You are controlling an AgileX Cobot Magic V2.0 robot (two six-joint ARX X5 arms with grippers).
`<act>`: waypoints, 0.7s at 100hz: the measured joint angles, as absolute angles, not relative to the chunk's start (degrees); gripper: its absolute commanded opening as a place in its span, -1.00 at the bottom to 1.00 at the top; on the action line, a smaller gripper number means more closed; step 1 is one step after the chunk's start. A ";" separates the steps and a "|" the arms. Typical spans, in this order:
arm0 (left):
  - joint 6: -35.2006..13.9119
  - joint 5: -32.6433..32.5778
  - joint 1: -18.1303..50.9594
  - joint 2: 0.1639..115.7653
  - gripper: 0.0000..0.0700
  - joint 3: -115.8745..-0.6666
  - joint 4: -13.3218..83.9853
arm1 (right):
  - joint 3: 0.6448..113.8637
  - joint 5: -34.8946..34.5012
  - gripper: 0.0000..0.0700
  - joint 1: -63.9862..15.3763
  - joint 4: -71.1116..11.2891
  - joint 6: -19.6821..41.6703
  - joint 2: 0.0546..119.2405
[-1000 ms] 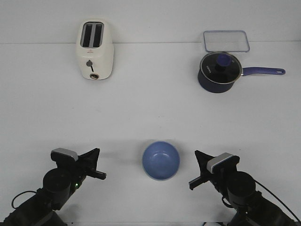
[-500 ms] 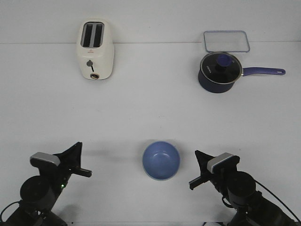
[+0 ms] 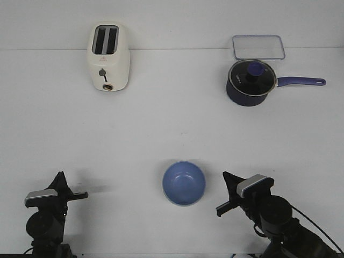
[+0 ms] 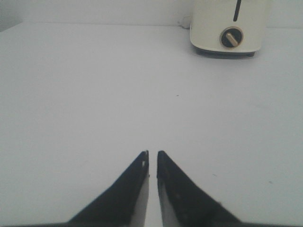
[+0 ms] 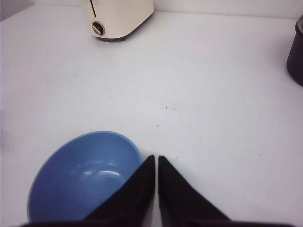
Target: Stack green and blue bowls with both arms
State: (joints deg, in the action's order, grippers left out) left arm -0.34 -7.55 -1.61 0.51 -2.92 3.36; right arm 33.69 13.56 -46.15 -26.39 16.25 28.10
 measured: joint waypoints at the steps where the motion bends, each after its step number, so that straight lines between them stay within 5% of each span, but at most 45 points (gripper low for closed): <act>1: -0.32 -7.55 -1.61 0.43 -0.96 -2.79 3.31 | 33.69 13.56 -0.96 -46.15 -26.39 16.25 28.10; 70: -0.27 -7.14 -1.58 0.25 -0.96 -1.96 0.12 | 33.69 13.56 -0.96 -46.15 -26.35 16.25 28.10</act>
